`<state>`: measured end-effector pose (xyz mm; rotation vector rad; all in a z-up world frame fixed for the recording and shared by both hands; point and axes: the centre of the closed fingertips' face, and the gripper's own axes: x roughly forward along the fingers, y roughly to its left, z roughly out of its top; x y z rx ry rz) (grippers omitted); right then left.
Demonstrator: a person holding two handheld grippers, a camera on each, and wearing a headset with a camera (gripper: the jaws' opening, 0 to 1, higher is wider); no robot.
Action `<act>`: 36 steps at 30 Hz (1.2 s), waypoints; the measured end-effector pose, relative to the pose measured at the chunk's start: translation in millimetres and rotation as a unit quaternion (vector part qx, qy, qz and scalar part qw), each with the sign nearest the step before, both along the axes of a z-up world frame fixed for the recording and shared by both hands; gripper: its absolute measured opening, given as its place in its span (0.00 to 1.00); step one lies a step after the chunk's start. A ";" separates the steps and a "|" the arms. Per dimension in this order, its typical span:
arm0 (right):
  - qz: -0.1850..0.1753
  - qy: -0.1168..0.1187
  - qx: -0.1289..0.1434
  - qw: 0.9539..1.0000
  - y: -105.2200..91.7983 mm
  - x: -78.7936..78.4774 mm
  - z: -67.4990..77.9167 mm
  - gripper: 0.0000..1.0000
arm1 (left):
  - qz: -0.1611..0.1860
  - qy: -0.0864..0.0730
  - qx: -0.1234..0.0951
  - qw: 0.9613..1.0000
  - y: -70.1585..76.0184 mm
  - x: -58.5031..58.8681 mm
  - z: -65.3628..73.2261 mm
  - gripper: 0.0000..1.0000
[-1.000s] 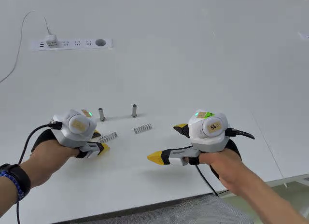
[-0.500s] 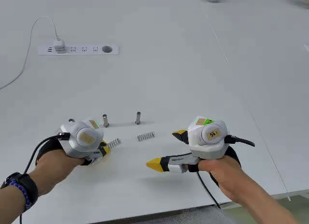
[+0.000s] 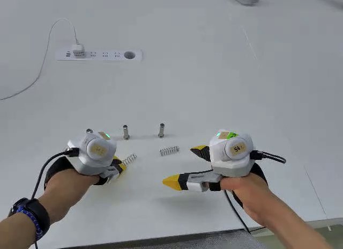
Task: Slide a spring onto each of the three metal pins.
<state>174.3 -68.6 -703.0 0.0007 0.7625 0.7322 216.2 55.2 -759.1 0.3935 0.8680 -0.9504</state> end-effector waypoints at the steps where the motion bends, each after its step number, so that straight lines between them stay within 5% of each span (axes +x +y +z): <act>1: 0.000 0.000 0.000 1.000 0.4 0.3 0.1 0.77 | 0.005 -0.001 0.000 1.000 2.8 -0.3 0.2 0.10; 5: -0.002 0.000 0.008 1.000 4.6 1.6 0.1 0.77 | 0.040 0.016 -0.016 0.999 13.3 -7.3 2.6 0.10; 15: 0.009 0.005 0.012 1.000 17.4 -0.6 -0.6 0.77 | 0.060 0.026 -0.029 0.997 26.8 -24.0 5.9 0.10; 36: 0.025 0.013 0.035 0.999 36.7 0.4 3.5 0.75 | 0.036 0.002 -0.046 0.998 27.3 -29.1 37.9 0.10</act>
